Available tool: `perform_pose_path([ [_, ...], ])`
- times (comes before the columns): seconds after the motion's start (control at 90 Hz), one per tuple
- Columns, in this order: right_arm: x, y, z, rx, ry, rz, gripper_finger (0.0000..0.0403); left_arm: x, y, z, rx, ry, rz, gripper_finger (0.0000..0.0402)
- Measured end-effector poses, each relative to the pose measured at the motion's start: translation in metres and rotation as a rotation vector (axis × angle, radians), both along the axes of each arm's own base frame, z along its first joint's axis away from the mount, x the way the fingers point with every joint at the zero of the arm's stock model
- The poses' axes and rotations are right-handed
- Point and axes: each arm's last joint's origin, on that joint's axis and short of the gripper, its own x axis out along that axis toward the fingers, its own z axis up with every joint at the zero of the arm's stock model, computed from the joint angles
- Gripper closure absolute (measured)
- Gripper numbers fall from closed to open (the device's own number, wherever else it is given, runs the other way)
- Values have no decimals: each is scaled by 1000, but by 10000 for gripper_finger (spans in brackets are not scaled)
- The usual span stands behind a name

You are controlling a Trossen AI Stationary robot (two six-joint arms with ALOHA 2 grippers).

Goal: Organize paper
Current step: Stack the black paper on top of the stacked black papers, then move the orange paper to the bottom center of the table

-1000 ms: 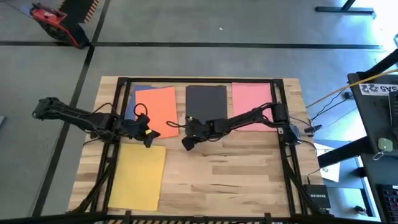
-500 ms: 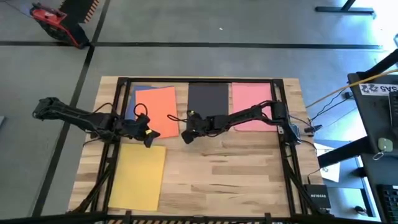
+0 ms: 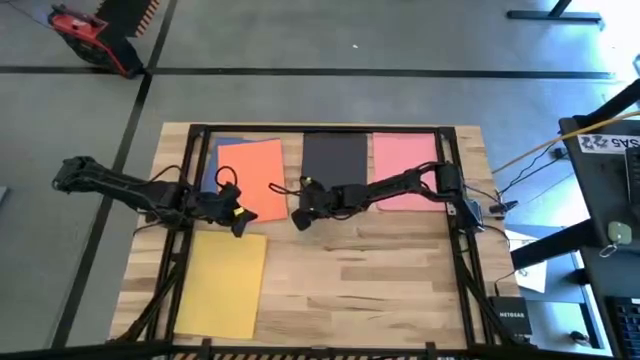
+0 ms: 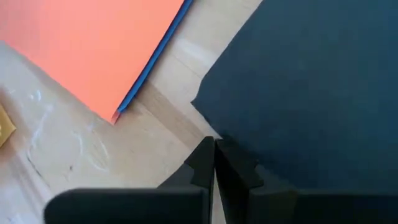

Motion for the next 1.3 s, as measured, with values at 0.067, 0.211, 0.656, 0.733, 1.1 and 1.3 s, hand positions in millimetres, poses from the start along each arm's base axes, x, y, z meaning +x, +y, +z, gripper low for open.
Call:
perform_pose_path([
  [0.067,0,3,0,2,0,10,403,0,0,0,0,0,0,402],
  [0.211,0,3,0,8,-1,27,403,0,0,0,4,1,-2,402],
  [0.656,1,5,1,37,-8,89,403,0,0,0,5,1,-4,402],
  [0.733,1,5,1,46,-10,99,403,0,0,0,5,1,-4,402],
  [1.1,2,9,3,141,-18,166,403,0,0,0,2,0,-2,402],
  [1.3,3,13,6,145,-35,261,403,0,0,0,5,1,-4,402],
])
